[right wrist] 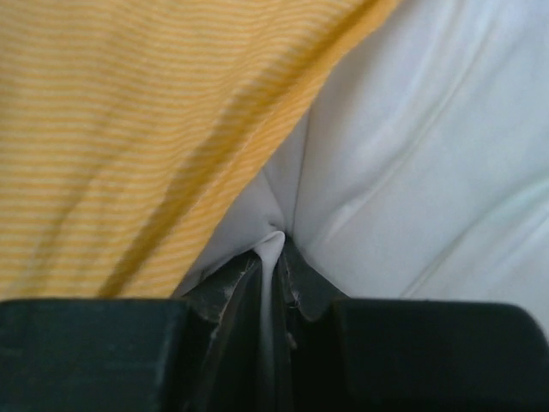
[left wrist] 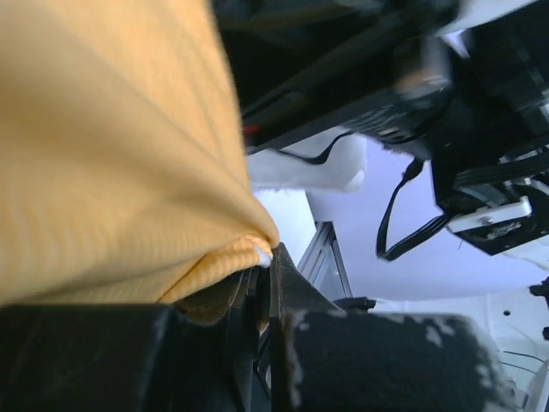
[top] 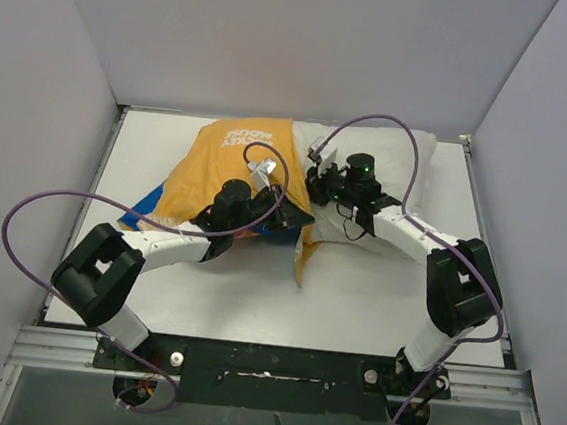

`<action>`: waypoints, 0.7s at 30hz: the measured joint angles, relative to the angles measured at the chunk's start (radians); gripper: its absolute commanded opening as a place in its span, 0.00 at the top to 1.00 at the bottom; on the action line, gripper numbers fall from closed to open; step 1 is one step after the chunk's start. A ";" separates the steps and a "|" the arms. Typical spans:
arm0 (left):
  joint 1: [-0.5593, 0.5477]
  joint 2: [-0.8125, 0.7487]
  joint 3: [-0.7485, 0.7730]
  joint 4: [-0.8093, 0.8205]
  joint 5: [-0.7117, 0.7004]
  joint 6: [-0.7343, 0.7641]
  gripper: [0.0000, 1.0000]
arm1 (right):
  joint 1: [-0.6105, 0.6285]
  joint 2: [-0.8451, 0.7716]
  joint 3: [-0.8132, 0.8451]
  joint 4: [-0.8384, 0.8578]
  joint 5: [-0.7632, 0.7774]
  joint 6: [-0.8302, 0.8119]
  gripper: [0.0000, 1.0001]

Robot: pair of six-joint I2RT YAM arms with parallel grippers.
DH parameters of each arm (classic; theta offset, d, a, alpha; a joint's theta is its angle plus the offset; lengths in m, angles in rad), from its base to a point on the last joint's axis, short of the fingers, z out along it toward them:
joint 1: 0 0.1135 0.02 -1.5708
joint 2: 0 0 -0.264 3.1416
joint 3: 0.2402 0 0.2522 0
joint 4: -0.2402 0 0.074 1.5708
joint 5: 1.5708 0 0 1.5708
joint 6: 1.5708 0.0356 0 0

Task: Put the pillow into the pillowcase
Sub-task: Stuff the pillow into the pillowcase.

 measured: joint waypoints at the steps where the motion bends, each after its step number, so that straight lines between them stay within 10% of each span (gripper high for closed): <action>1: -0.007 0.004 -0.024 0.007 0.001 -0.013 1.00 | 0.000 0.000 -0.028 0.043 -0.031 0.021 0.99; 6: 0.027 0.001 -0.167 0.098 0.005 -0.063 1.00 | 0.001 -0.024 -0.091 0.097 -0.188 0.010 0.55; 11: 0.058 -0.117 -0.222 0.018 0.012 -0.043 1.00 | -0.015 -0.166 -0.066 -0.194 -0.335 -0.313 0.08; 21: 0.062 -0.475 -0.339 -0.190 -0.039 0.010 1.00 | -0.001 -0.307 0.046 -0.684 -0.395 -1.014 0.10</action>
